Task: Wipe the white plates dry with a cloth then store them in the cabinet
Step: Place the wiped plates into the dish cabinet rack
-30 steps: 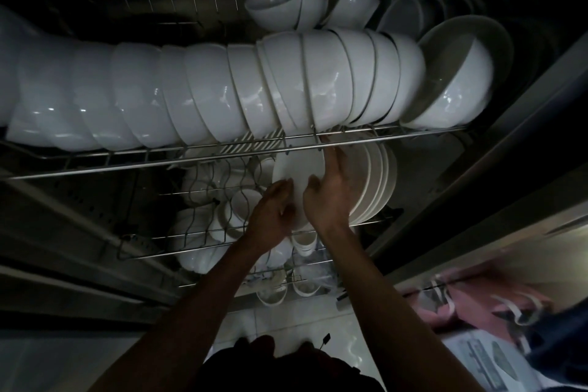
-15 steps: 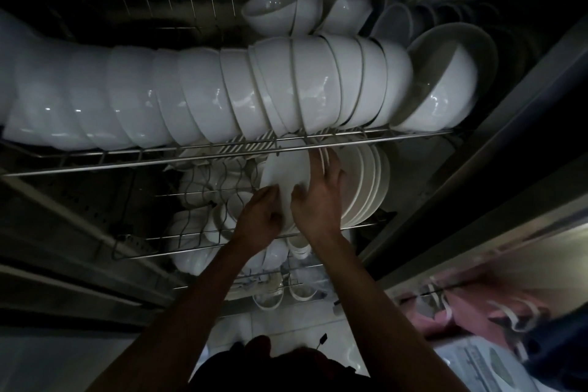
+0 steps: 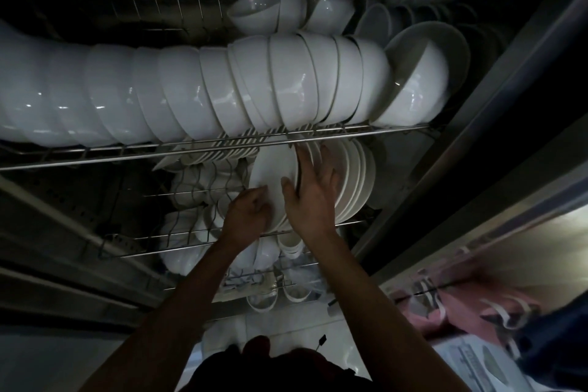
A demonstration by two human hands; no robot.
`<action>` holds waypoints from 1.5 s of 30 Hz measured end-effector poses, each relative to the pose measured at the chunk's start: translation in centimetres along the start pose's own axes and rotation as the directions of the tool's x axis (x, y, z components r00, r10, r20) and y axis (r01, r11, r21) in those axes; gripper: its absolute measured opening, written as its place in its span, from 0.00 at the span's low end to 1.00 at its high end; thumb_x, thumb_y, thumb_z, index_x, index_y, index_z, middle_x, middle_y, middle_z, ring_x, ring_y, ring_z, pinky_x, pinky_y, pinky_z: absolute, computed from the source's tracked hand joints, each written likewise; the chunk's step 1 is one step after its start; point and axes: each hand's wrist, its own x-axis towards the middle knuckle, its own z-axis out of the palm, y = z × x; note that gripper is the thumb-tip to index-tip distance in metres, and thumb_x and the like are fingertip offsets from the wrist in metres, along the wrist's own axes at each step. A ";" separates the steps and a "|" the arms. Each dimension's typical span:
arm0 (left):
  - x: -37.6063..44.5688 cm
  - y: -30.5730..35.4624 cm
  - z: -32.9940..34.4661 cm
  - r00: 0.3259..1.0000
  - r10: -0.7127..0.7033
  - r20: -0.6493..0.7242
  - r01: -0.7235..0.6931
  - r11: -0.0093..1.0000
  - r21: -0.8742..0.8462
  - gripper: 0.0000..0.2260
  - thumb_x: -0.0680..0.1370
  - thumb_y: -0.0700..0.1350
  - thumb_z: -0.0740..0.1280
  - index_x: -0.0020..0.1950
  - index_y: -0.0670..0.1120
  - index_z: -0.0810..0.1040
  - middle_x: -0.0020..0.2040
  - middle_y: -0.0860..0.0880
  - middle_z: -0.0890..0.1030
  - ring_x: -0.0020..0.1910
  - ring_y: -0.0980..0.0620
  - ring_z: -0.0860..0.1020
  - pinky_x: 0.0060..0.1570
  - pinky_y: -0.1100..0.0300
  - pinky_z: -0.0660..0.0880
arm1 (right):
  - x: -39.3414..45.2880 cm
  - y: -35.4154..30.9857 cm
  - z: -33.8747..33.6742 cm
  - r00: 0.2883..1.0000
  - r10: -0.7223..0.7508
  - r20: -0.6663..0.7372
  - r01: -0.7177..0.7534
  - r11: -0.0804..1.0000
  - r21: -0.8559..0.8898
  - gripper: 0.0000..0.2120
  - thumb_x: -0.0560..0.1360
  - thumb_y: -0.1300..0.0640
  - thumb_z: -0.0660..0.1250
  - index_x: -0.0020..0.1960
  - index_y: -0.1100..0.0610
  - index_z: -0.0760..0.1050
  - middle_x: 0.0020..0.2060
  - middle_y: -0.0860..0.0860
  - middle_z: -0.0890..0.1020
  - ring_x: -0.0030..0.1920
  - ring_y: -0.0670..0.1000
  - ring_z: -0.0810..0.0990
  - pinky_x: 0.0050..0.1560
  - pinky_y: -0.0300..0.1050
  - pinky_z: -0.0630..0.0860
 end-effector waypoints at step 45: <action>-47.4 -5.9 -24.2 0.894 -0.174 -0.413 0.386 0.767 0.512 0.21 0.80 0.55 0.59 0.72 0.54 0.74 0.70 0.47 0.77 0.68 0.43 0.76 0.64 0.49 0.74 | -30.3 -21.4 1.4 0.326 -0.652 0.685 0.664 0.673 0.325 0.22 0.83 0.52 0.61 0.76 0.55 0.67 0.73 0.54 0.71 0.73 0.56 0.66 0.72 0.48 0.61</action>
